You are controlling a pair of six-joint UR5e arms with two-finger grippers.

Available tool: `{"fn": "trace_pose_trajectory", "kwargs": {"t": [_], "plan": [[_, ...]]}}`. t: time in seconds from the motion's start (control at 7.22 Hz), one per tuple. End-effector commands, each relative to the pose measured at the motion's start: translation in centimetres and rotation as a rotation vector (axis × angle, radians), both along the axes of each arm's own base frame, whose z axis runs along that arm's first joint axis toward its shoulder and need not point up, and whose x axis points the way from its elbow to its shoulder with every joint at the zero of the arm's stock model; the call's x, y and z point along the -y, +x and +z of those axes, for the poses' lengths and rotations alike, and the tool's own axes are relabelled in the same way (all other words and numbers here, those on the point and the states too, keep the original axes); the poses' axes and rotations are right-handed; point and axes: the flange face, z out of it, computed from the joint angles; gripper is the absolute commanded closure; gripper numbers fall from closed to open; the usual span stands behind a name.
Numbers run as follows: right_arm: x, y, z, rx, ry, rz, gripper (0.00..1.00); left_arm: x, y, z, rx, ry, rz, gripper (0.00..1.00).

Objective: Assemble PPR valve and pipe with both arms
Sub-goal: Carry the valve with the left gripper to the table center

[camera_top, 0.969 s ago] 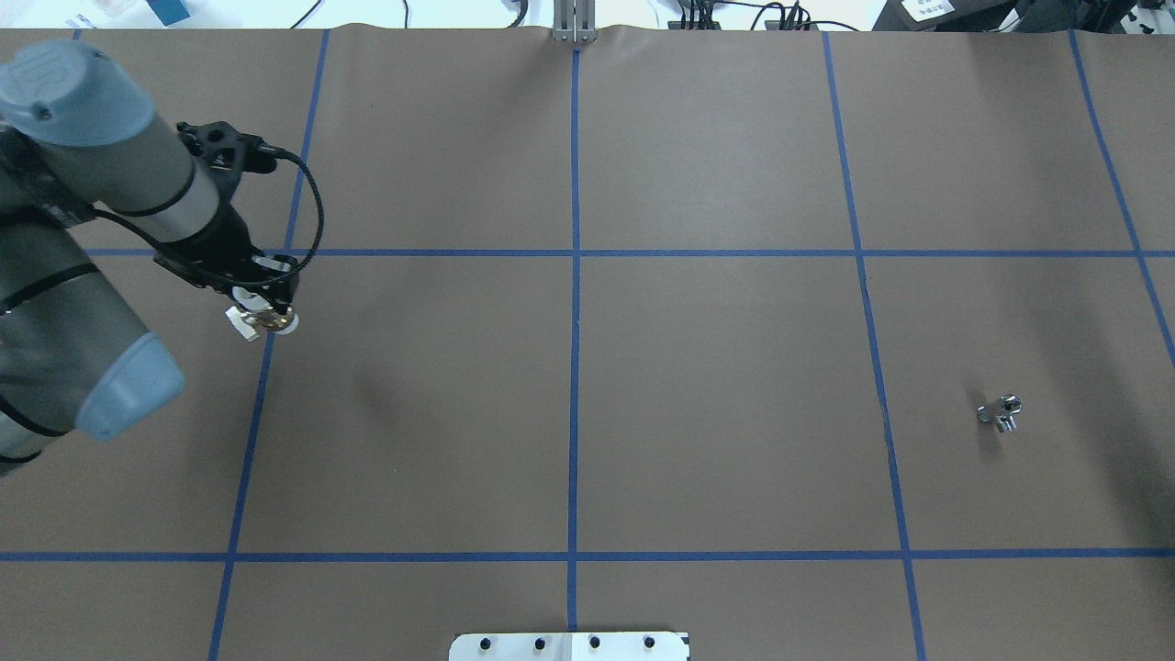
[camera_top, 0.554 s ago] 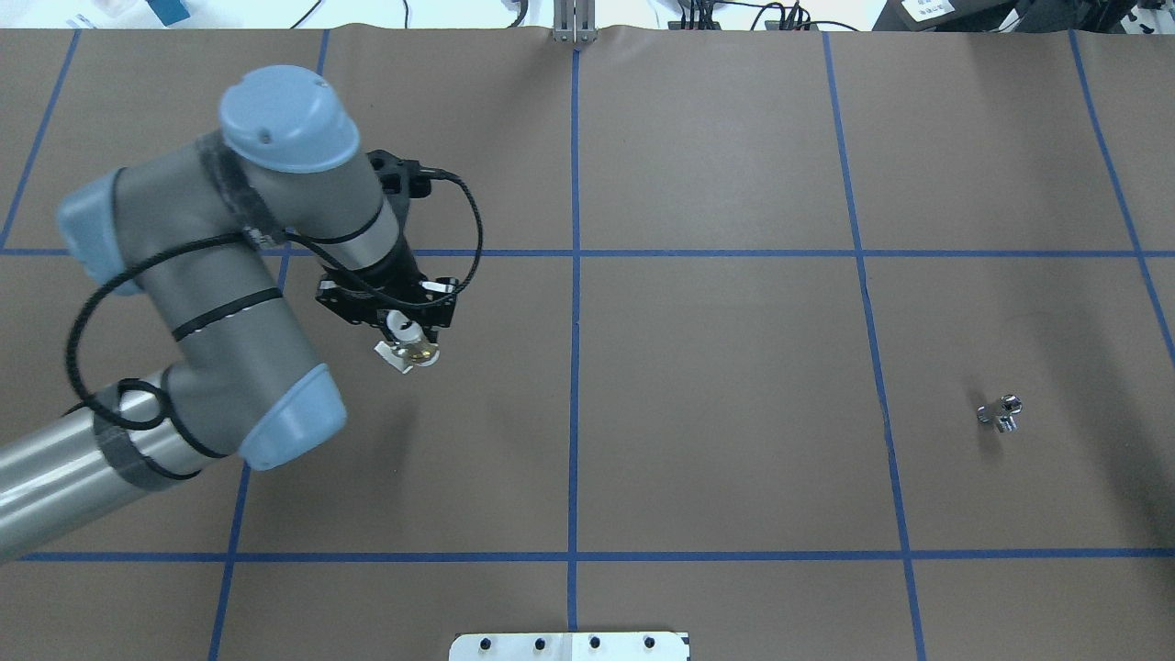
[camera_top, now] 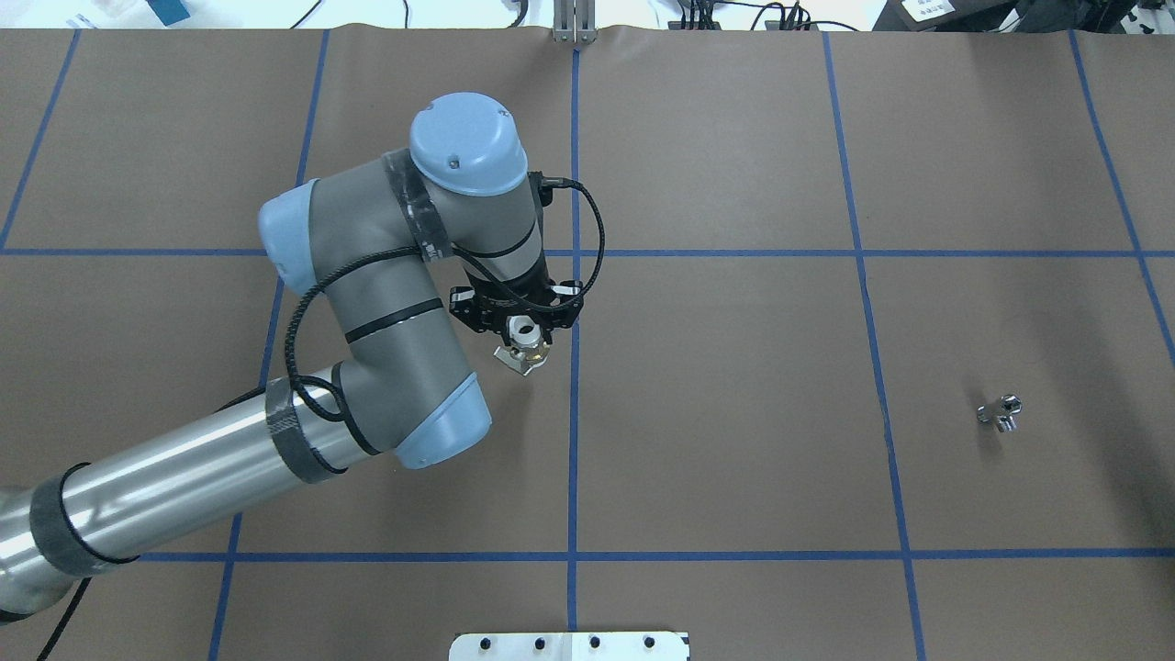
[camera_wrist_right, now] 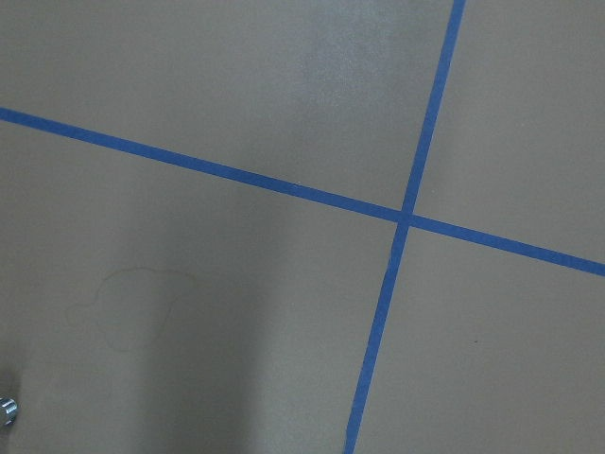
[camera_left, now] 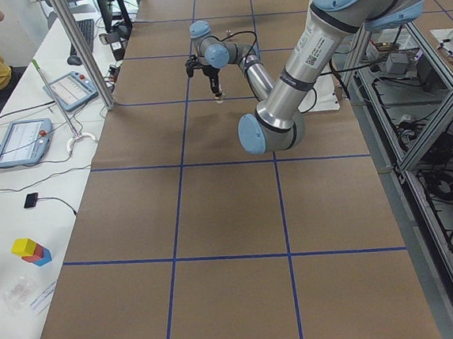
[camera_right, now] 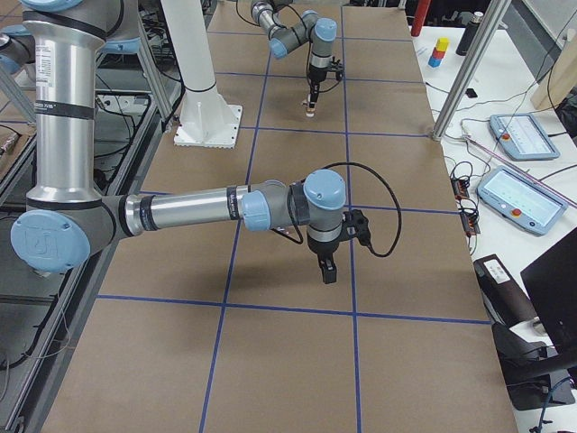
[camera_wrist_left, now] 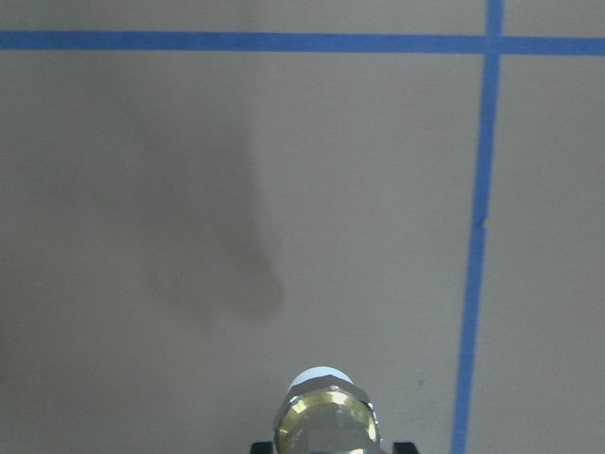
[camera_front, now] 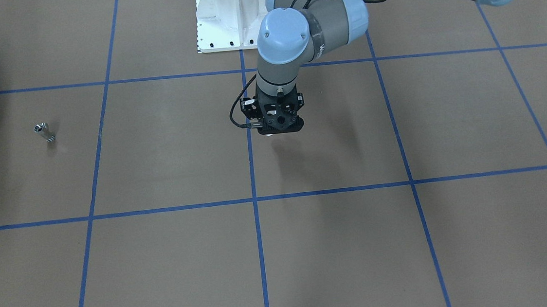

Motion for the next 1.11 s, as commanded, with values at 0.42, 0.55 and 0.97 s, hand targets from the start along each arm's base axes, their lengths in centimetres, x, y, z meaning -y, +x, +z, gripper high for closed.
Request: {"fn": "trace_pose_trajectory", "kwargs": {"t": [0.42,0.55,0.97], "plan": [[0.0,0.0,0.0,-0.002,0.0,0.0,0.0,0.7,4.9,-0.3,0.01,0.03,-0.017,0.94],[0.0,0.0,0.0,-0.002,0.0,0.0,0.0,0.7,4.9,-0.4,0.007,0.034,-0.015,0.82],[0.0,0.0,0.0,-0.001,-0.001,0.001,0.0,0.7,4.9,-0.4,0.01,0.033,-0.019,0.0]]}}
